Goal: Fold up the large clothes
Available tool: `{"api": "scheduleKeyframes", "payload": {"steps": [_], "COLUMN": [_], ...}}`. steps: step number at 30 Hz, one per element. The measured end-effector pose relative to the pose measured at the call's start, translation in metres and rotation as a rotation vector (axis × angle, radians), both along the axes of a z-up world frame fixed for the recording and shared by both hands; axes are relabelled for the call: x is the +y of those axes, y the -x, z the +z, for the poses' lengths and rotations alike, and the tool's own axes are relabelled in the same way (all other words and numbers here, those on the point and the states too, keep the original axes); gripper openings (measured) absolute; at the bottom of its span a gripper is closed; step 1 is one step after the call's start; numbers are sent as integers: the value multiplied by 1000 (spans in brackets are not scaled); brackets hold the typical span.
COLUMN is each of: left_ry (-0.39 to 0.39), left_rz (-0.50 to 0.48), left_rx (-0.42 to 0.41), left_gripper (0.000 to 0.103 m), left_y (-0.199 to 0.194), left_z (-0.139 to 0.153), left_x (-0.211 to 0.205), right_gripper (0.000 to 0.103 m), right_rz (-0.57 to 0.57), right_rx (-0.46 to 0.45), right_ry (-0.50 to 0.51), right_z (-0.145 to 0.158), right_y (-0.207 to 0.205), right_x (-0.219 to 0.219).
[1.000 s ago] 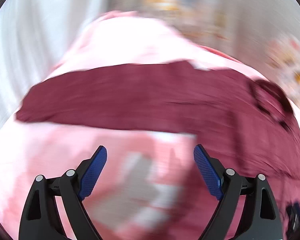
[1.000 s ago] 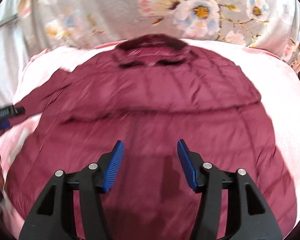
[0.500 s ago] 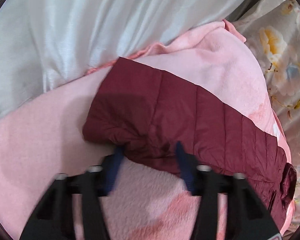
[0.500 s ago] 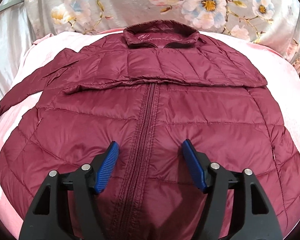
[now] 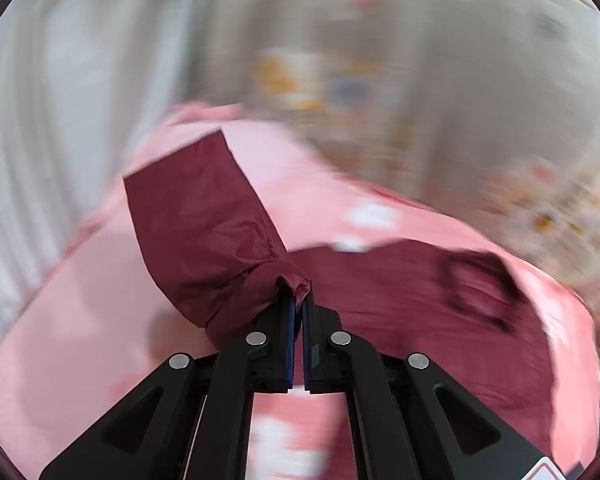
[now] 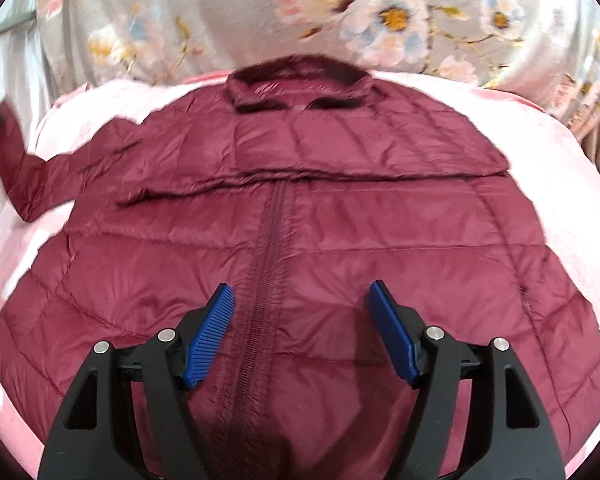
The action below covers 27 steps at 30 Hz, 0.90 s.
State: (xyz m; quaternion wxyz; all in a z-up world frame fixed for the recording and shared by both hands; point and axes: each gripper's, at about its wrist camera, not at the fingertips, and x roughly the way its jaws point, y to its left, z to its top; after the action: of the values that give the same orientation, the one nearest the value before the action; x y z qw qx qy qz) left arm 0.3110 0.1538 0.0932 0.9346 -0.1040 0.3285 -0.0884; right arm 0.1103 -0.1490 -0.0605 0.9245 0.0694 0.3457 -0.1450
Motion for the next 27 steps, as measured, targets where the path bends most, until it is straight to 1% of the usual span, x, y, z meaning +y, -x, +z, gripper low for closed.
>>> {"api": "scheduleKeyframes", "payload": {"steps": [2, 3, 4, 5, 6, 7, 8, 9, 10, 11, 12, 13, 14, 15, 16, 17, 18, 19, 20, 21, 22, 24, 25, 27], "left_ry": [-2, 3, 5, 7, 7, 4, 3, -1, 1, 11, 49, 81, 118, 159, 181, 195, 207, 197, 187, 174, 165, 152, 148, 166], "left_rz": [-120, -192, -236, -273, -316, -333, -347, -354, -345, -328, -313, -314, -315, -305, -278, -255, -219, -185, -160, -117, -95, -58, -35, -19], "left_rx": [-18, -21, -14, 0, 33, 60, 85, 113, 129, 148, 169, 177, 185, 184, 175, 163, 152, 163, 177, 202, 220, 255, 282, 314], "left_gripper": [0, 0, 0, 1, 5, 7, 14, 29, 38, 50, 54, 55, 60, 67, 70, 71, 71, 71, 71, 71, 71, 69, 69, 69], "left_y": [15, 26, 32, 37, 44, 47, 50, 54, 58, 60, 62, 67, 73, 77, 81, 87, 89, 88, 86, 83, 83, 81, 79, 78], "left_z": [10, 11, 9, 4, -7, -18, -29, -44, -53, -62, -69, -72, -74, -75, -76, -78, -83, -89, -93, -105, -112, -130, -141, -156], "left_x": [-57, -91, -114, -134, -163, -180, -195, -210, -215, -213, -206, -199, -187, -169, -152, -142, -122, -111, -105, -91, -79, -60, -52, -42], "right_gripper": [68, 68, 68, 68, 68, 68, 68, 68, 68, 68, 68, 68, 69, 71, 74, 74, 75, 76, 76, 76, 76, 76, 76, 76], "right_rz": [-32, -44, -56, -66, -73, -84, -96, -103, -106, -104, -96, -83, -68, -53, -39, -25, -17, -6, -3, -7, -26, -67, -96, -104], "right_rx": [-18, -20, -20, -21, -22, -25, -29, -32, -33, -34, -37, -44, -52, -62, -73, -84, -91, -100, -102, -104, -106, -107, -106, -101], "right_ry": [-13, -27, -42, -57, -68, -78, -80, -78, -77, -76, -75, -71, -77, -96, -123, -156, -176, -206, -218, -226, -244, -294, -335, -360], "right_z": [5, 8, 9, 11, 12, 14, 17, 18, 21, 23, 25, 29, 33, 37, 39, 41, 41, 41, 40, 40, 39, 35, 32, 28], "right_y": [13, 18, 23, 27, 30, 35, 38, 41, 43, 43, 43, 42, 39, 37, 33, 28, 23, 13, 5, -1, -13, -28, -37, -47], "right_x": [-8, -14, -19, -25, -29, -35, -40, -41, -44, -45, -45, -45, -44, -43, -42, -42, -42, -42, -42, -43, -49, -61, -69, -74]}}
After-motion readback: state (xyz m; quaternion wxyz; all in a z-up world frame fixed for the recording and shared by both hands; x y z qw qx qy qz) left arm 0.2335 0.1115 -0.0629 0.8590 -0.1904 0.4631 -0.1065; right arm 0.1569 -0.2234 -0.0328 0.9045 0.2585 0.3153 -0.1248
